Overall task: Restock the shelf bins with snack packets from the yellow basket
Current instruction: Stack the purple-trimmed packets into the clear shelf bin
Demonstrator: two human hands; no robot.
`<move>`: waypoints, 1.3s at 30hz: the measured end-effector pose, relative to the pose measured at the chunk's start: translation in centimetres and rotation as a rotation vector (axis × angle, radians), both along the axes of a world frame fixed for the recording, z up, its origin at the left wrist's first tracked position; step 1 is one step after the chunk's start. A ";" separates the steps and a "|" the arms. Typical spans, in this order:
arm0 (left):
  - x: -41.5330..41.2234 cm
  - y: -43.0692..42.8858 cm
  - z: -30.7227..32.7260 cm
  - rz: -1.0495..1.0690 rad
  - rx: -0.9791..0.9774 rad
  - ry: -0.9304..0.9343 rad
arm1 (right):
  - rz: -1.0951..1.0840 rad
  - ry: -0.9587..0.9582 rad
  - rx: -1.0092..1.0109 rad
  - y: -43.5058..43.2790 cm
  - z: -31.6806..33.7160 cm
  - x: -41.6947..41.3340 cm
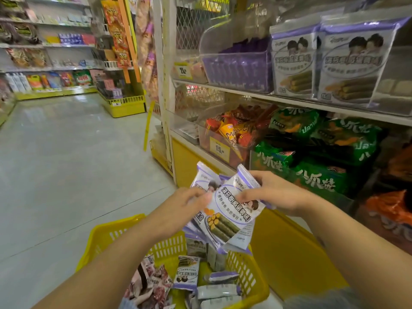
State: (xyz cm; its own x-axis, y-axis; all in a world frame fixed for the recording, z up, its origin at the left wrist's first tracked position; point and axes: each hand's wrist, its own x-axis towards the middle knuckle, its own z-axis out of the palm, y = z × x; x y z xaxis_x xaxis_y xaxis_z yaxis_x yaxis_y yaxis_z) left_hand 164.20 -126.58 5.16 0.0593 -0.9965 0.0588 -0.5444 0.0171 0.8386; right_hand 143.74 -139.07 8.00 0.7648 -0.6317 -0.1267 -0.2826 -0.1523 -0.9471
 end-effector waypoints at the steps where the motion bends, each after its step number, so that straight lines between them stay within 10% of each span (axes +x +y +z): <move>1: -0.1 -0.2 -0.3 -0.033 0.014 -0.011 | -0.018 -0.006 0.023 -0.1 -0.1 0.3; 22: 0.8 -1.5 -1.2 0.245 -0.006 0.251 | -0.375 -0.349 0.385 0.3 0.3 0.4; 30: 0.8 -2.2 -1.0 0.418 0.116 0.650 | -0.589 -0.264 -0.761 2.6 1.5 0.9; 39: -0.7 -2.0 0.1 0.284 0.042 1.011 | -0.342 -0.257 -1.124 3.8 -0.1 2.8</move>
State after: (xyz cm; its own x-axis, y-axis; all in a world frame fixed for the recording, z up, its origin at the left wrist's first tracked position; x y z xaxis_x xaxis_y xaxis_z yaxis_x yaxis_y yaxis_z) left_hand 163.51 -128.57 5.26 0.2934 -0.9384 -0.1827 0.4299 -0.0412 0.9019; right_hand 146.52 -135.31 7.93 0.4585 -0.4661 0.7567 -0.2916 -0.8832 -0.3674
